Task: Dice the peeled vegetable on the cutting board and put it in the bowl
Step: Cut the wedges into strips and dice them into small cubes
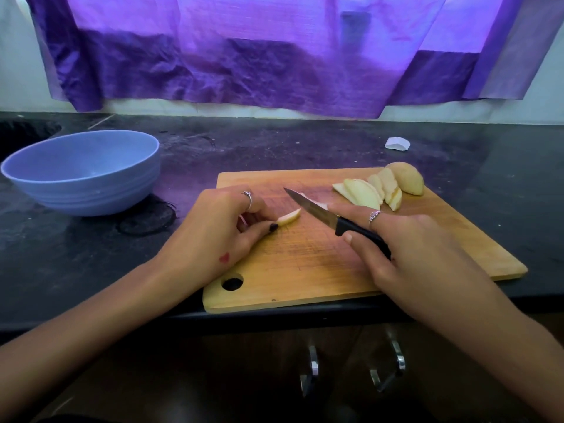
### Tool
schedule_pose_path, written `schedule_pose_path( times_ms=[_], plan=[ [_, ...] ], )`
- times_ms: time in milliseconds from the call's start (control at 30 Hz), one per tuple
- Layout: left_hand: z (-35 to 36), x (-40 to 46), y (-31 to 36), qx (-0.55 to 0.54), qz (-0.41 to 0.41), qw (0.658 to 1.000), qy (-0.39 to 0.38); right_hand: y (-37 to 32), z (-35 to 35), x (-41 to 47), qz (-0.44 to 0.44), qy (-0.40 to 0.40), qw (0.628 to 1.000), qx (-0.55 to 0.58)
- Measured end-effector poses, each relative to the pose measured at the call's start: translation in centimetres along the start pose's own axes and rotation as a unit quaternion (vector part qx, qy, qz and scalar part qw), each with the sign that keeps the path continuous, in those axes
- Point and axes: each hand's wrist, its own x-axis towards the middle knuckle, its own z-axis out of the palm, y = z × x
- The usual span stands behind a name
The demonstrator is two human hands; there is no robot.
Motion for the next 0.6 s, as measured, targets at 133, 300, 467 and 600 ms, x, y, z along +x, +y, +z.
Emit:
schedule_pose_path(
  times_ms=[133,300,467,600],
  plan=[
    [0.1,0.1,0.0,-0.013,-0.003,1.000,0.000,-0.3,0.1,0.2,-0.008,0.002,1.000,0.005],
    [0.1,0.0,0.3,-0.010,0.004,1.000,-0.003,-0.8,0.3,0.8,-0.007,0.005,1.000,-0.026],
    [0.2,-0.1,0.3,0.002,0.021,1.000,0.003,-1.0,0.5,1.3,-0.005,-0.015,0.999,-0.032],
    [0.3,-0.1,0.5,0.007,0.031,0.999,0.003,-1.0,0.4,1.8,-0.008,-0.033,0.998,-0.044]
  ],
)
